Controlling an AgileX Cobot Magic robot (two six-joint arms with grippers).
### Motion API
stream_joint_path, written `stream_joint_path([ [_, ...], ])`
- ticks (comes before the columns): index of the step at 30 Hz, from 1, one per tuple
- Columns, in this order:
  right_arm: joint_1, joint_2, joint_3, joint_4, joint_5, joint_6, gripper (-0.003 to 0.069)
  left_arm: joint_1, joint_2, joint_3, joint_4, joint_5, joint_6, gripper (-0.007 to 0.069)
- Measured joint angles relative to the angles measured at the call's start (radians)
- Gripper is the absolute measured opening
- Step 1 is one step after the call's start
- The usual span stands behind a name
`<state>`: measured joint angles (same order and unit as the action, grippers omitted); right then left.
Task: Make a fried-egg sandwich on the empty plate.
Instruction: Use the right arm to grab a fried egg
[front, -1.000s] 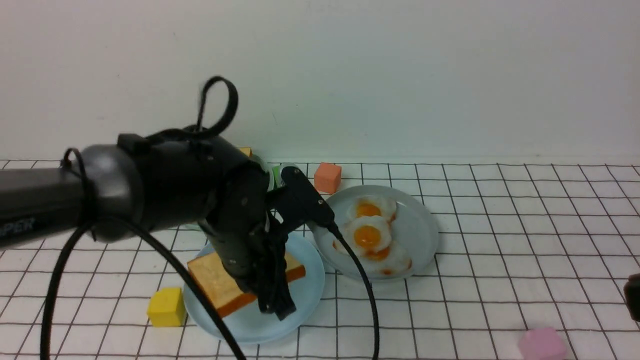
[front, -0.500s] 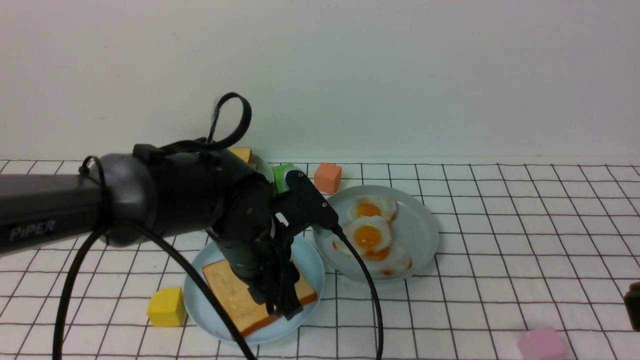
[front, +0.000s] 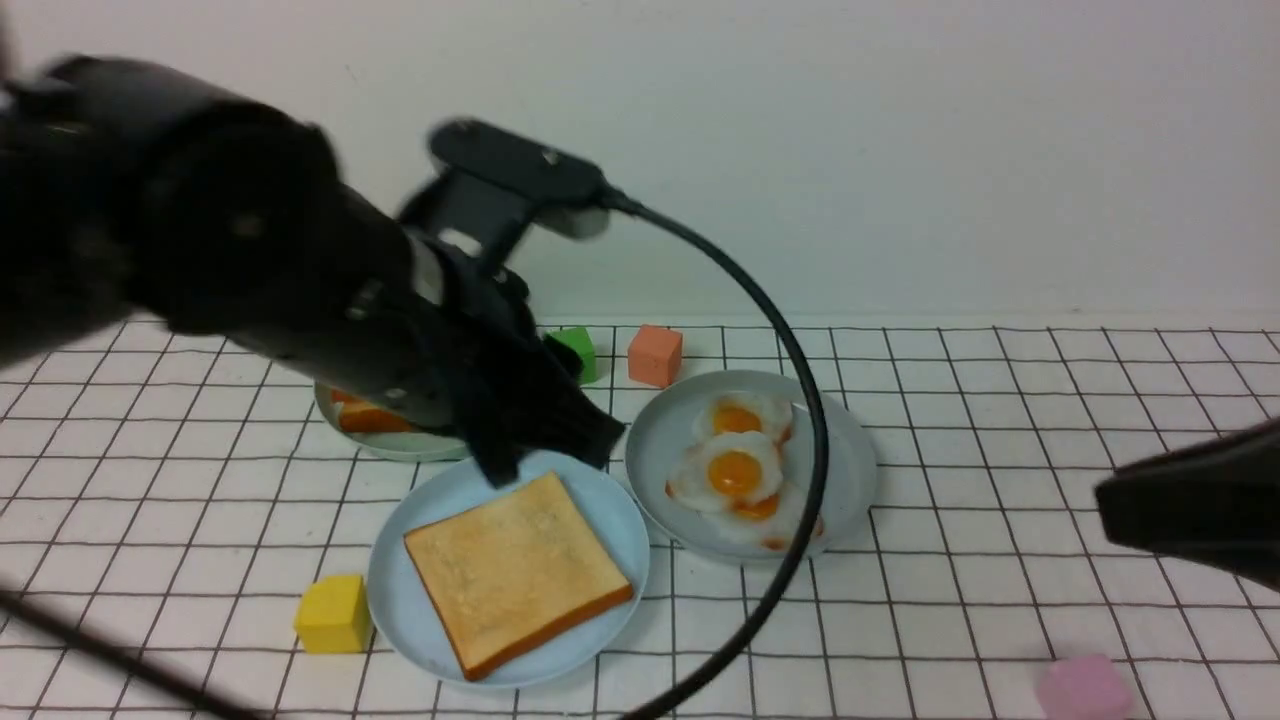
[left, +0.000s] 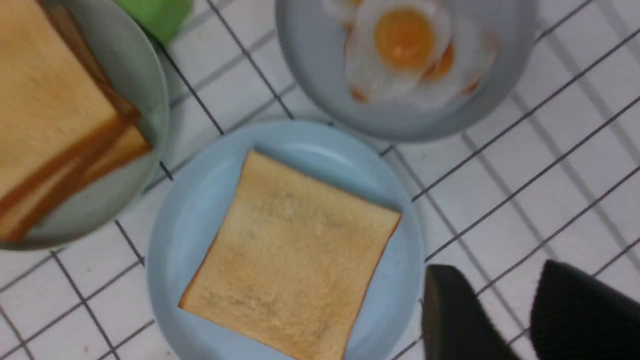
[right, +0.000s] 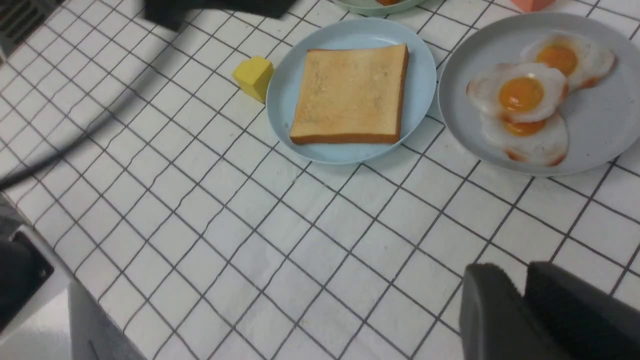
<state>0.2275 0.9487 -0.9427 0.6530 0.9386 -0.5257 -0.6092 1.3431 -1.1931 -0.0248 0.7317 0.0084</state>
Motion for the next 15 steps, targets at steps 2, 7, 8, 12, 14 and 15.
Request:
stream_joint_path([
  [2,0.0,0.102,-0.008,0.023,-0.056,0.0,0.0136,0.0,-0.154,0.088,-0.008,-0.025,-0.008,0.0023],
  [7,0.0,0.323,-0.091,0.04,-0.1,0.0,0.0148,0.0,-0.43,0.343,-0.07,-0.096,-0.008,-0.0013],
  [8,0.0,0.371,-0.117,0.04,-0.101,0.0,0.015,0.0,-0.49,0.389,-0.085,-0.114,-0.015,-0.0013],
  [12,0.001,0.527,-0.211,0.045,-0.102,0.001,0.0158,0.0,-0.69,0.56,-0.144,-0.195,-0.015,-0.0013],
  [14,0.001,0.589,-0.248,0.052,-0.104,0.011,0.0165,0.0,-0.782,0.622,-0.159,-0.242,-0.016,-0.0013],
  [15,0.003,0.66,-0.286,0.061,-0.104,0.028,0.0178,0.0,-0.854,0.667,-0.164,-0.282,-0.016,-0.0013],
])
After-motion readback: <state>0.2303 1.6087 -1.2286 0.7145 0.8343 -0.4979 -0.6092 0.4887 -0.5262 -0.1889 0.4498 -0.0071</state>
